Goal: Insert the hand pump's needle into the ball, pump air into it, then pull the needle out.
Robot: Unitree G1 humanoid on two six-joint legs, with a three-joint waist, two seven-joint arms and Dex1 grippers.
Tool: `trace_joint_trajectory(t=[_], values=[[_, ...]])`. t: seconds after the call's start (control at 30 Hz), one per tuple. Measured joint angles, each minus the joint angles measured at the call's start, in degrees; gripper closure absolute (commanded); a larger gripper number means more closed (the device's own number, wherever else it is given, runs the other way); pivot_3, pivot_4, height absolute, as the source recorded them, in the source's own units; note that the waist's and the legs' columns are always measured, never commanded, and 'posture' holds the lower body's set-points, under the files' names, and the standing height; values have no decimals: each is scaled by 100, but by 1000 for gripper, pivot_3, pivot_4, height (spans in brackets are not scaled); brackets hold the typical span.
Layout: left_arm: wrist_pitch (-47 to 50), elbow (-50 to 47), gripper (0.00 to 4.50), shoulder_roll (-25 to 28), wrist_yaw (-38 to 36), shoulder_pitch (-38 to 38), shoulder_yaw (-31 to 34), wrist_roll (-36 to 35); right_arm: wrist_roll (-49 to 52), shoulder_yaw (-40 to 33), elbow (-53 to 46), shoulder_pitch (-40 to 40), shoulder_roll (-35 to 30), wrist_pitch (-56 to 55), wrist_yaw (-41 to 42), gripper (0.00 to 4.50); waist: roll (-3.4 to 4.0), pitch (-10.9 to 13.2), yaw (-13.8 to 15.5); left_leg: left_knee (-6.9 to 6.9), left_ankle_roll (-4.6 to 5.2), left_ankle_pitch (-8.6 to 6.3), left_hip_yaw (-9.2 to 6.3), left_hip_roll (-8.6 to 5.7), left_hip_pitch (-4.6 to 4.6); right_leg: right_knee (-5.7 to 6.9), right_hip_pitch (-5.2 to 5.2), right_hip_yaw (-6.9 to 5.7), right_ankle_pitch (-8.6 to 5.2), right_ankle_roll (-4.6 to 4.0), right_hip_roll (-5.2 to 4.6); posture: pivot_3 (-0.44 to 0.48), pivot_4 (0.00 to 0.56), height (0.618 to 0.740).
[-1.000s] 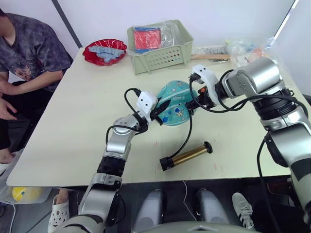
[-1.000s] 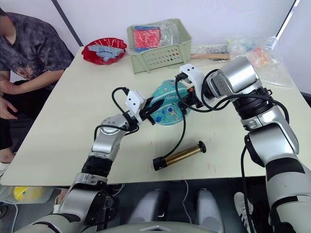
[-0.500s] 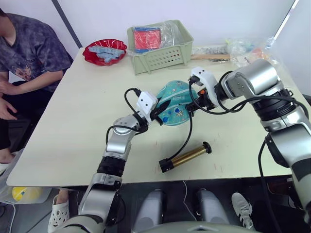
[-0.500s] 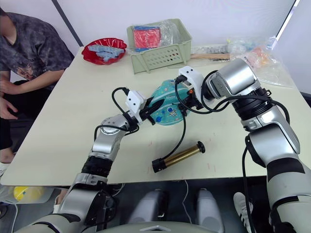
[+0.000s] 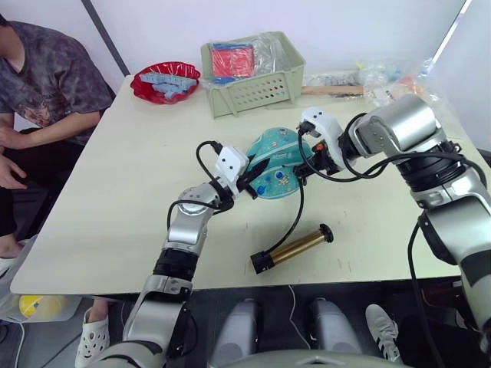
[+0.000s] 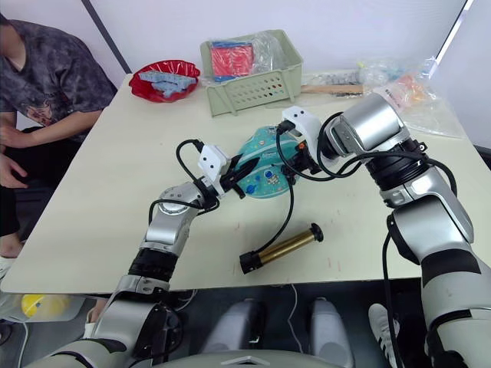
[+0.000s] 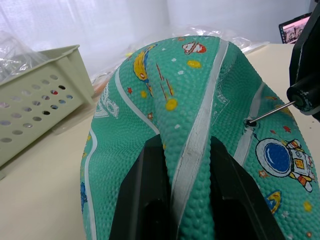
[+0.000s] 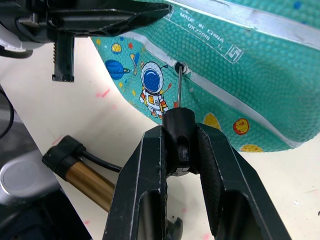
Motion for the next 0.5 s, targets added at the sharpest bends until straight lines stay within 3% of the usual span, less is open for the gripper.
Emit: trace_joint_trajectory(t=[0.5], values=[[-290, -27, 4168, 21, 16, 86, -90, 136, -348, 1148, 687, -836, -15, -213, 927, 4131, 2, 0, -4, -1, -1, 0, -5, -1, 1, -2, 1, -5, 0, 0, 0, 0, 150, 738]])
